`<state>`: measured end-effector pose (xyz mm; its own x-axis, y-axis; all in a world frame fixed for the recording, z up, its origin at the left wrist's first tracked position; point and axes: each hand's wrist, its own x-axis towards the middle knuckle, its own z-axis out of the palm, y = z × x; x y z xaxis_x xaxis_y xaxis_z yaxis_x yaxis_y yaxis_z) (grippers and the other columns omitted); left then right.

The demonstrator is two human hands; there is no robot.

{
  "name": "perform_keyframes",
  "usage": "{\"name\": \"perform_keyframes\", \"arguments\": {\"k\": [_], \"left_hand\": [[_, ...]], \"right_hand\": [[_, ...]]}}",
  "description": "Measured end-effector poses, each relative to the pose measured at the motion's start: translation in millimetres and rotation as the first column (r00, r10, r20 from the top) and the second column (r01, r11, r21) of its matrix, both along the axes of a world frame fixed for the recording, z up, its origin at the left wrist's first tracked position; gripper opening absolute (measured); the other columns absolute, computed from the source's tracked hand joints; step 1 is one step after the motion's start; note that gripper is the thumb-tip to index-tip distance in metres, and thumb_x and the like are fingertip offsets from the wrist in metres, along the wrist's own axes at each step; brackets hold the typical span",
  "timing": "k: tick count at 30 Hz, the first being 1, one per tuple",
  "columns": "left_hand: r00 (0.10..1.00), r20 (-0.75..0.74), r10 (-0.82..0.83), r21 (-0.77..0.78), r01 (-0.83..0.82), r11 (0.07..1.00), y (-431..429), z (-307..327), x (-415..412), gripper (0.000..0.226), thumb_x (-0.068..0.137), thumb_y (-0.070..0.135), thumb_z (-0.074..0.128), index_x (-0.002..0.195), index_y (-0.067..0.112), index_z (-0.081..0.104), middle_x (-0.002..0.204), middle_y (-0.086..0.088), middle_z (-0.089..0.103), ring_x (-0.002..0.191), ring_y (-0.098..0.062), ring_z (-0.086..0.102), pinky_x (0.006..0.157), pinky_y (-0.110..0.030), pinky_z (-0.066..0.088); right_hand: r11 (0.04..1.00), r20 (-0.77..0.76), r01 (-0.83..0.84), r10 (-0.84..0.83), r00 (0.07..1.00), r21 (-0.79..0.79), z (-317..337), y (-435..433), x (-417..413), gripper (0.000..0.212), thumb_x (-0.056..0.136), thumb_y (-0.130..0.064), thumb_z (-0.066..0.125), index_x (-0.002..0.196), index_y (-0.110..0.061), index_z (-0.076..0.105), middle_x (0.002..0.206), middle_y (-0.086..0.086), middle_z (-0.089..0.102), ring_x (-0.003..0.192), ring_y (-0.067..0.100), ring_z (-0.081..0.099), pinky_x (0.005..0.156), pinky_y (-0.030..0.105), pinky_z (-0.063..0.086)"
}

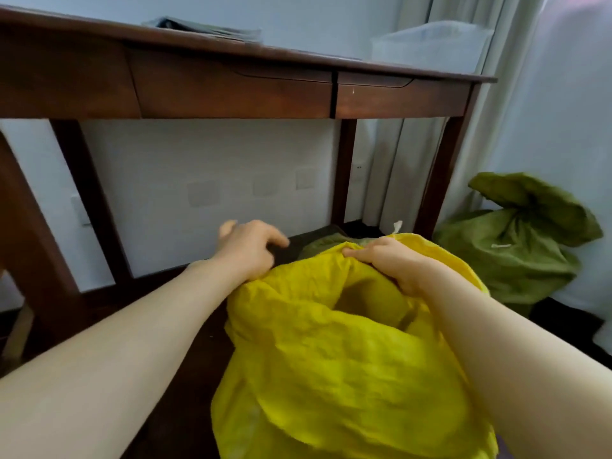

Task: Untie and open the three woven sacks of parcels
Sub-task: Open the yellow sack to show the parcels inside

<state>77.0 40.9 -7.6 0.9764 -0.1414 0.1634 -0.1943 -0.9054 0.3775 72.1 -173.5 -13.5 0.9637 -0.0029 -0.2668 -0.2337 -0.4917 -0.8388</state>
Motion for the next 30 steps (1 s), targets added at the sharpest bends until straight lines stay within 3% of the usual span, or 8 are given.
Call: {"name": "perform_keyframes", "arguments": {"k": [3,9,12,15,19,22,26,30], "left_hand": [[0.951,-0.046,-0.305,-0.313,0.277,0.909,-34.8,10.0,-12.8,0.042,0.081,0.025,0.064,0.122,0.023,0.062,0.125,0.002,0.063,0.12,-0.015,0.053,0.107,-0.031,0.037],[0.978,-0.044,-0.205,-0.11,0.199,0.974,-52.7,-18.3,-1.3,0.019,0.091,0.033,0.056,0.096,0.018,0.066,0.094,-0.005,0.063,0.097,-0.027,0.059,0.081,-0.037,0.047],[0.974,-0.124,-0.189,-0.242,0.155,0.958,-47.0,-26.7,5.4,0.033,0.091,0.032,0.057,0.068,0.009,0.058,0.068,-0.007,0.051,0.073,-0.023,0.05,0.065,-0.03,0.036],[0.97,-0.153,-0.189,-0.415,0.11,0.903,-48.0,-28.6,-0.1,0.042,0.085,0.04,0.063,0.071,0.001,0.062,0.068,-0.01,0.052,0.068,-0.021,0.05,0.065,-0.031,0.038],[0.979,-0.178,-0.096,-0.476,-0.001,0.88,-46.6,-29.0,1.3,0.046,0.081,0.044,0.066,0.054,0.012,0.048,0.059,-0.005,0.046,0.06,-0.018,0.046,0.061,-0.029,0.035],[0.975,-0.22,0.026,-0.511,-0.138,0.849,-28.2,-34.1,7.4,0.049,0.08,0.047,0.066,0.052,0.014,0.043,0.06,-0.01,0.041,0.065,-0.022,0.045,0.063,-0.032,0.033],[0.943,-0.33,0.051,-0.559,-0.238,0.794,-13.7,-35.7,6.0,0.038,0.081,0.041,0.068,0.074,0.005,0.065,0.071,-0.009,0.061,0.073,-0.023,0.058,0.073,-0.031,0.045],[0.914,-0.407,0.004,-0.578,-0.26,0.774,-16.5,-30.3,7.7,0.045,0.087,0.046,0.059,0.106,0.006,0.066,0.098,-0.01,0.066,0.093,-0.027,0.062,0.088,-0.036,0.049]], "right_hand": [[1.0,0.048,-0.003,0.004,0.999,-0.011,5.6,9.3,3.9,0.034,0.086,-0.037,0.063,0.107,-0.01,0.064,0.099,0.01,0.067,0.091,0.025,0.064,0.083,0.039,0.055],[0.863,0.515,0.117,0.18,0.838,-0.491,16.9,4.9,-13.3,0.056,0.084,-0.036,0.061,0.135,-0.022,0.046,0.141,0.007,0.043,0.133,0.027,0.036,0.107,0.04,0.032],[0.556,0.3,0.105,0.273,0.914,-0.825,8.2,-12.1,-21.4,0.12,0.062,-0.064,0.072,0.15,-0.03,-0.003,0.158,0.01,-0.012,0.145,0.032,-0.013,0.111,0.06,-0.008],[0.639,0.071,-0.011,0.102,0.992,-0.769,-19.3,-29.5,-23.4,0.143,0.056,-0.059,0.08,0.142,-0.029,-0.03,0.153,0.018,-0.027,0.145,0.037,-0.009,0.109,0.064,-0.006],[0.721,-0.064,-0.135,0.125,0.99,-0.68,-51.1,-29.9,-22.9,0.099,0.075,-0.03,0.073,0.15,-0.02,0.01,0.147,0.011,0.037,0.138,0.031,0.031,0.113,0.057,0.017],[0.766,0.096,-0.035,0.125,0.987,-0.642,-43.5,-38.7,-21.0,0.022,0.075,-0.008,0.058,0.092,-0.02,0.067,0.1,0.006,0.063,0.104,0.027,0.053,0.106,0.052,0.032],[0.807,0.152,0.08,0.013,0.988,-0.584,-23.2,-56.2,-13.2,0.023,0.077,-0.005,0.047,0.081,-0.015,0.067,0.083,0.005,0.06,0.092,0.027,0.056,0.098,0.044,0.039],[0.985,-0.048,0.129,-0.135,0.99,-0.114,-16.1,-60.2,-15.8,0.012,0.075,0.003,0.048,0.077,-0.008,0.053,0.062,0.01,0.05,0.052,0.023,0.05,0.047,0.024,0.043]]}}
